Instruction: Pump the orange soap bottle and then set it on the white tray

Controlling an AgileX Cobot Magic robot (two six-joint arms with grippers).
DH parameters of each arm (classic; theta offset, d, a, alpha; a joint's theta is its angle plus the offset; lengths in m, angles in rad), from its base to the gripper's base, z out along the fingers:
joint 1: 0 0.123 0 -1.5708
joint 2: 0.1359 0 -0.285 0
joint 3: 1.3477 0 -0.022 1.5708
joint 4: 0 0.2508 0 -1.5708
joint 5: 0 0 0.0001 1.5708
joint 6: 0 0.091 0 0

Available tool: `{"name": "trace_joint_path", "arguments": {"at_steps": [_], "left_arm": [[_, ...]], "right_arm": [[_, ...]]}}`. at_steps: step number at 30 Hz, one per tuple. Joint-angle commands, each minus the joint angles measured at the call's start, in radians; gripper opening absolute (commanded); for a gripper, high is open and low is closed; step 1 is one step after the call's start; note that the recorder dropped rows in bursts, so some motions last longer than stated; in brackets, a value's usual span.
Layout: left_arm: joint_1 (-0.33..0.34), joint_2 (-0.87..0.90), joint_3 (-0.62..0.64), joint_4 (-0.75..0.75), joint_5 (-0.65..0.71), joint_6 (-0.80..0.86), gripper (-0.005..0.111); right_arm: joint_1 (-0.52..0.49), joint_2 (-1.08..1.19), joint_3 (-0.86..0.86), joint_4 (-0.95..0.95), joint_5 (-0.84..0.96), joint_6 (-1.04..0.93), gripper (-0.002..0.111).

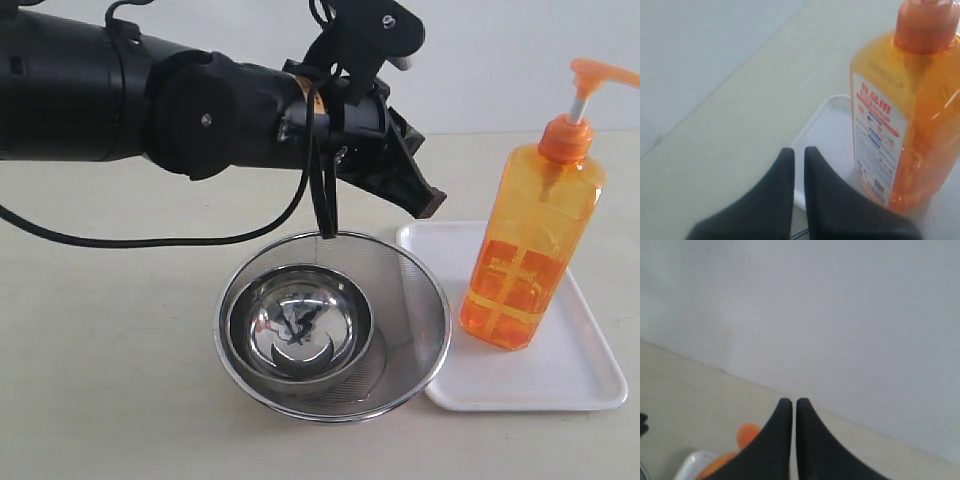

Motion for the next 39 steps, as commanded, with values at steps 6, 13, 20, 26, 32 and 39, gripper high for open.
{"name": "trace_joint_path", "arguments": {"at_steps": [6, 13, 20, 26, 32, 39], "left_arm": [[0.009, -0.01, 0.004, -0.01, -0.034, 0.006, 0.005], [0.009, -0.01, 0.004, -0.01, -0.075, 0.006, 0.005], [0.009, -0.01, 0.004, -0.01, -0.113, 0.006, 0.005], [0.009, -0.01, 0.005, -0.01, -0.195, 0.006, 0.005], [0.009, -0.01, 0.005, -0.01, -0.206, 0.006, 0.005], [0.009, -0.01, 0.005, -0.01, -0.197, 0.006, 0.005]], "right_arm": [[-0.001, 0.0, -0.052, -0.635, 0.098, 0.066, 0.0], [-0.001, 0.0, -0.232, -0.635, 0.253, -0.589, 0.0], [-0.001, 0.0, -0.258, -0.635, 0.174, -1.218, 0.0], [-0.001, 0.0, -0.494, -0.635, 0.345, -0.394, 0.0], [0.007, 0.0, -0.759, -0.635, 0.453, -0.177, 0.0], [0.224, -0.023, -0.964, -0.393, 0.453, -0.488, 0.0]]}}
